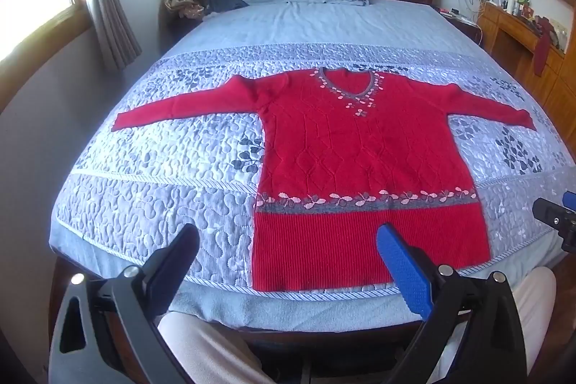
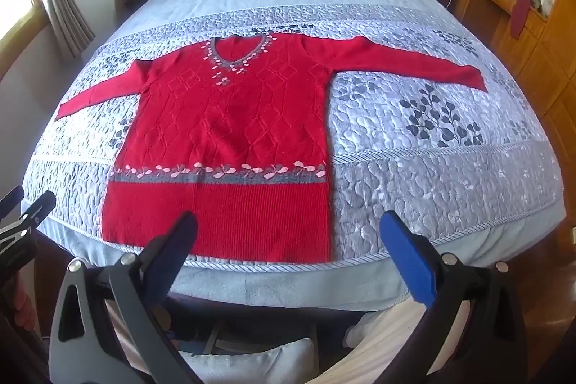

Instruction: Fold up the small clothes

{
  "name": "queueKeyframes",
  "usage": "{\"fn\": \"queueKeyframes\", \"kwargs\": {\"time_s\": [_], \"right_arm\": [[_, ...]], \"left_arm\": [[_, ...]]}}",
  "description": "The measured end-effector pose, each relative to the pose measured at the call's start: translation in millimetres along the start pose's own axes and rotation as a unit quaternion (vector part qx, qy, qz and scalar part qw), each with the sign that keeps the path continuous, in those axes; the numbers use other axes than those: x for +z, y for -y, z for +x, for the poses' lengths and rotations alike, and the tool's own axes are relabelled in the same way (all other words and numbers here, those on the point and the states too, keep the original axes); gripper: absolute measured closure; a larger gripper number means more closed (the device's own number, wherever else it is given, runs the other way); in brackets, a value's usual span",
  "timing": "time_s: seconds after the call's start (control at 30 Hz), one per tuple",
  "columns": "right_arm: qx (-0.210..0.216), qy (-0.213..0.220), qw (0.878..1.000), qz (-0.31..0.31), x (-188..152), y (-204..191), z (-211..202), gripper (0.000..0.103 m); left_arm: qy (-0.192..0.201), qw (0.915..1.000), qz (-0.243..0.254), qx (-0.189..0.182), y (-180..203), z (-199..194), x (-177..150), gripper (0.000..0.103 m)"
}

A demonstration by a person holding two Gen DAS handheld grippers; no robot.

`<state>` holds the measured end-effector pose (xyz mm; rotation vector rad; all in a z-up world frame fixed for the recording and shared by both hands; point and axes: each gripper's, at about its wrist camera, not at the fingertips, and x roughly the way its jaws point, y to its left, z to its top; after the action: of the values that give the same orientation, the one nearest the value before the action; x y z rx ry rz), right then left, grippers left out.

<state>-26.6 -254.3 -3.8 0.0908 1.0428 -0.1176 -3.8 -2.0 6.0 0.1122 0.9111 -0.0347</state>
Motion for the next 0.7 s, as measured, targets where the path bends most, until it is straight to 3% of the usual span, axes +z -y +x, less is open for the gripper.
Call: {"fn": "queueKeyframes", "kwargs": {"time_s": [0.7], "right_arm": [[0.003, -0.001, 1.0, 0.006, 0.3, 3.4, 2.6, 0.003]], "left_arm": [[-0.003, 1.0, 0.001, 0.004, 2.2, 2.5, 0.7, 0.004]]}}
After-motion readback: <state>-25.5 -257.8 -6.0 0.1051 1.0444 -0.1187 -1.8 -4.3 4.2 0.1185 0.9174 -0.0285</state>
